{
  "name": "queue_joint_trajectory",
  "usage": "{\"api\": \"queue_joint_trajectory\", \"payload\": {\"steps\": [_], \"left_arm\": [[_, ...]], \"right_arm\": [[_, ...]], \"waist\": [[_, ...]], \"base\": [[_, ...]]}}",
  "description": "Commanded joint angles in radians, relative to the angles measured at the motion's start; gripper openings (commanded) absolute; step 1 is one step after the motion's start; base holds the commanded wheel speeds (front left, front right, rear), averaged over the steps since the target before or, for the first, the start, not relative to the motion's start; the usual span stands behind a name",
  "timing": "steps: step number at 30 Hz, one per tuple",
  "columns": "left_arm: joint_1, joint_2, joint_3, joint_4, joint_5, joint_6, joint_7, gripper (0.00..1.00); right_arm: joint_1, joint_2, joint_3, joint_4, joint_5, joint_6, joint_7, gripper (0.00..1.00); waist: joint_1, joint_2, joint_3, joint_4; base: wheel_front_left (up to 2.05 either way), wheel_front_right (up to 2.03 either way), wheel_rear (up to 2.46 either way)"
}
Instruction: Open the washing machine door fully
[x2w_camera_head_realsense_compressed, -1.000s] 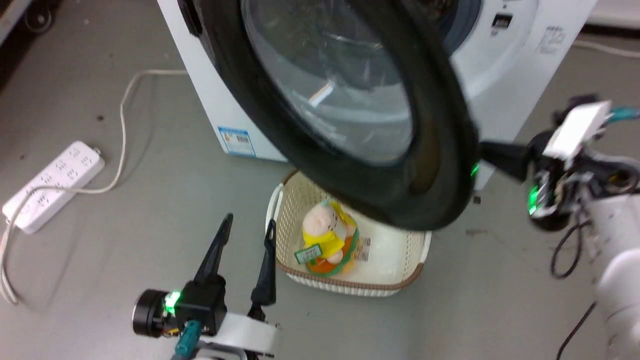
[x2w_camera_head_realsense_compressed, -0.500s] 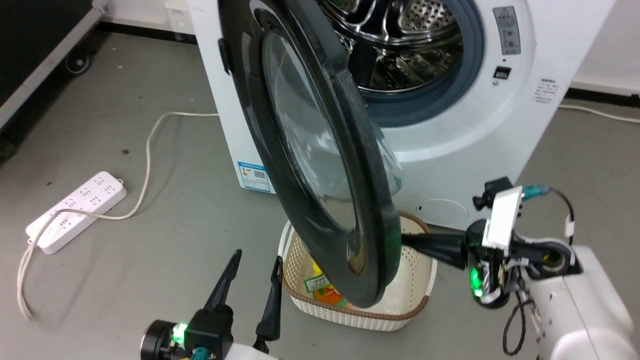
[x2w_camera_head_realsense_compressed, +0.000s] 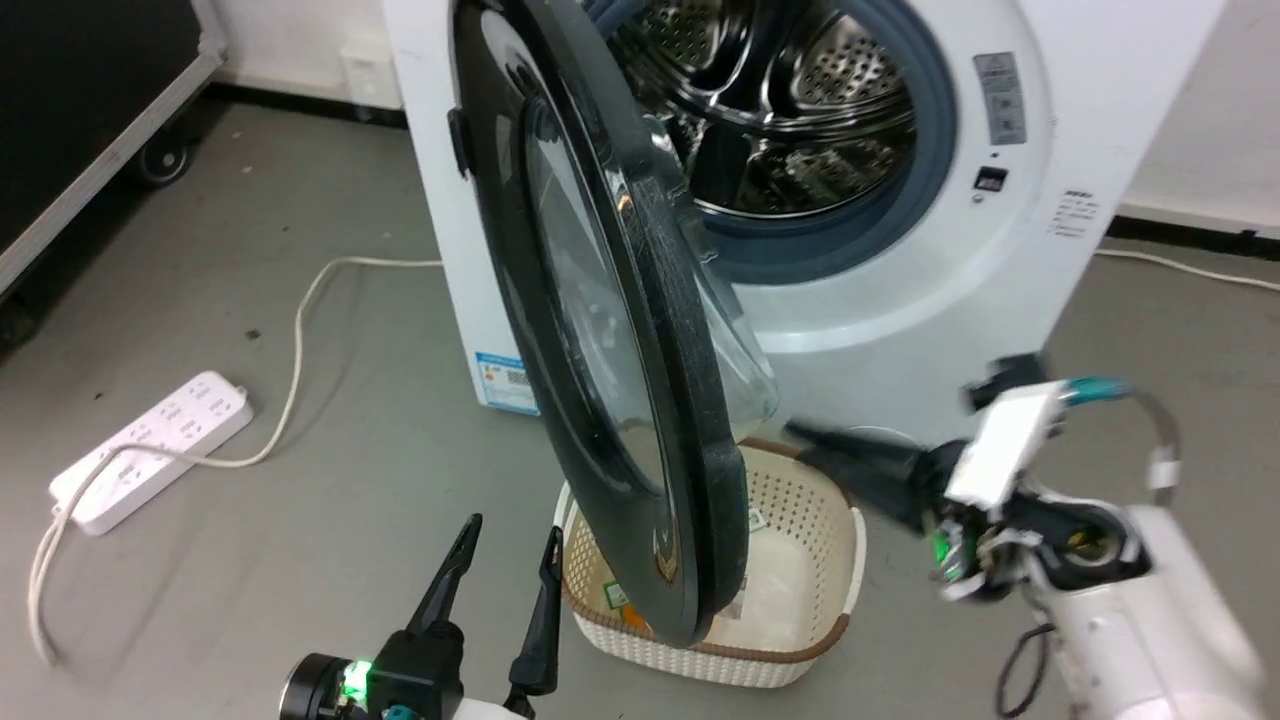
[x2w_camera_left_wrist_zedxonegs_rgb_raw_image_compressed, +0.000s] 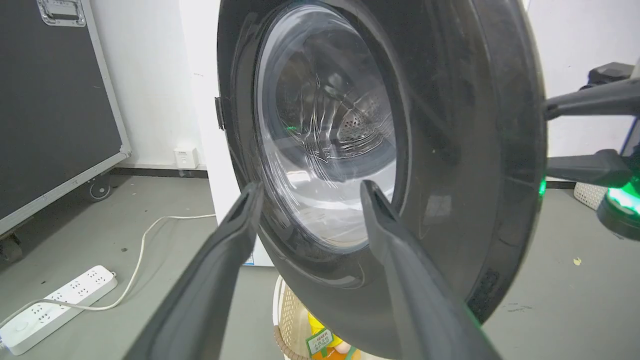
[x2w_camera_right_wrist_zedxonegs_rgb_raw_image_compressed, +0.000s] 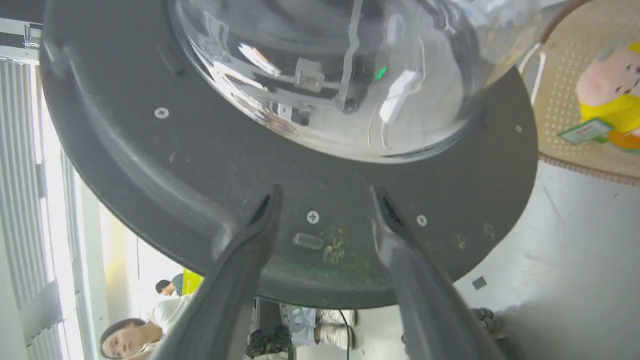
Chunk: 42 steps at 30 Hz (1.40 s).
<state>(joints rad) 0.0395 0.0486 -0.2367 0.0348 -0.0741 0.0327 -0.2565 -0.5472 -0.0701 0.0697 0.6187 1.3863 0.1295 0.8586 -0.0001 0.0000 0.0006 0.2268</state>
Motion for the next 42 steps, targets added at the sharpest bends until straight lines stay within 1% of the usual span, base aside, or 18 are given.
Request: {"api": "queue_joint_trajectory", "payload": {"steps": [1, 6, 8, 11, 14, 17, 19, 22, 26, 28, 30, 31, 33, 36, 42], "left_arm": [[0.006, 0.002, 0.006, 0.0, -0.005, 0.003, -0.005, 1.0], [-0.004, 0.002, 0.03, -0.006, -0.009, 0.007, -0.005, 1.0], [-0.008, 0.002, 0.042, -0.008, -0.011, 0.009, -0.005, 1.0], [-0.011, 0.002, 0.06, -0.013, -0.018, 0.012, -0.005, 1.0], [-0.01, 0.002, 0.074, -0.017, -0.023, 0.014, -0.005, 1.0], [-0.002, 0.002, 0.083, -0.015, -0.028, 0.011, -0.005, 1.0], [0.005, 0.002, 0.089, -0.017, -0.029, 0.009, -0.005, 1.0], [0.017, 0.002, 0.093, -0.02, -0.031, 0.005, -0.005, 1.0], [0.029, 0.002, 0.095, -0.019, -0.032, -0.001, -0.005, 1.0], [0.033, 0.002, 0.098, -0.018, -0.032, -0.004, -0.005, 1.0], [0.038, 0.002, 0.102, -0.016, -0.031, -0.006, -0.005, 1.0], [0.041, 0.002, 0.103, -0.015, -0.03, -0.007, -0.005, 1.0], [0.047, 0.002, 0.106, -0.012, -0.028, -0.008, -0.005, 1.0], [0.054, 0.002, 0.108, -0.008, -0.027, -0.008, -0.005, 1.0], [0.056, 0.002, 0.108, -0.004, -0.025, -0.011, -0.005, 1.0]], "right_arm": [[0.024, -0.017, -0.008, -0.016, -0.012, 0.001, -0.019, 1.0], [0.098, -0.105, -0.002, -0.241, -0.174, 0.001, -0.25, 1.0], [0.141, -0.144, 0.013, -0.337, -0.251, 0.001, -0.366, 1.0], [0.202, -0.223, 0.06, -0.451, -0.386, 0.001, -0.55, 1.0], [0.26, -0.299, 0.109, -0.504, -0.544, 0.001, -0.75, 1.0], [0.321, -0.337, 0.114, -0.508, -0.705, 0.001, -0.937, 1.0], [0.366, -0.324, 0.09, -0.499, -0.789, 0.001, -1.03, 1.0], [0.439, -0.272, 0.019, -0.501, -0.903, 0.001, -1.097, 1.0], [0.541, -0.181, -0.078, -0.543, -1.067, 0.001, -1.118, 1.0], [0.583, -0.131, -0.119, -0.595, -1.142, 0.001, -1.119, 1.0], [0.622, -0.081, -0.141, -0.636, -1.197, 0.001, -1.12, 1.0], [0.638, -0.067, -0.142, -0.652, -1.227, 0.001, -1.12, 1.0], [0.66, -0.044, -0.145, -0.668, -1.268, 0.001, -1.12, 1.0], [0.677, -0.027, -0.135, -0.679, -1.308, 0.001, -1.12, 1.0], [0.681, -0.007, -0.125, -0.684, -1.317, 0.001, -1.12, 1.0]], "waist": [[0.0001, 0.0, -0.007, -0.011], [0.0001, 0.0, -0.014, -0.051], [0.0001, 0.0, -0.016, -0.069], [0.0001, 0.0, -0.019, -0.097], [0.0001, 0.0, -0.027, -0.125], [0.0001, 0.0, -0.035, -0.149], [0.0001, 0.0, -0.041, -0.165], [0.0001, 0.0, -0.045, -0.18], [0.0001, 0.0, -0.046, -0.19], [0.0001, 0.0, -0.046, -0.194], [0.0001, 0.0, -0.047, -0.199], [0.0001, 0.0, -0.048, -0.201], [0.0001, 0.0, -0.048, -0.203], [0.0001, 0.0, -0.048, -0.205], [0.0001, 0.0, -0.044, -0.199]], "base": [[0.0, 0.0, 0.0], [0.0, 0.0, 0.0], [0.0, 0.0, 0.0], [0.0, 0.0, 0.0], [0.0, 0.0, 0.0], [0.0, 0.0, 0.0], [0.0, 0.0, 0.0], [0.0, 0.0, 0.0], [0.0, 0.0, 0.0], [0.0, 0.0, 0.0], [0.0, 0.0, 0.0], [0.0, 0.0, 0.0], [0.0, 0.0, 0.0], [0.0, 0.0, 0.0], [0.0, 0.0, 0.0]]}}
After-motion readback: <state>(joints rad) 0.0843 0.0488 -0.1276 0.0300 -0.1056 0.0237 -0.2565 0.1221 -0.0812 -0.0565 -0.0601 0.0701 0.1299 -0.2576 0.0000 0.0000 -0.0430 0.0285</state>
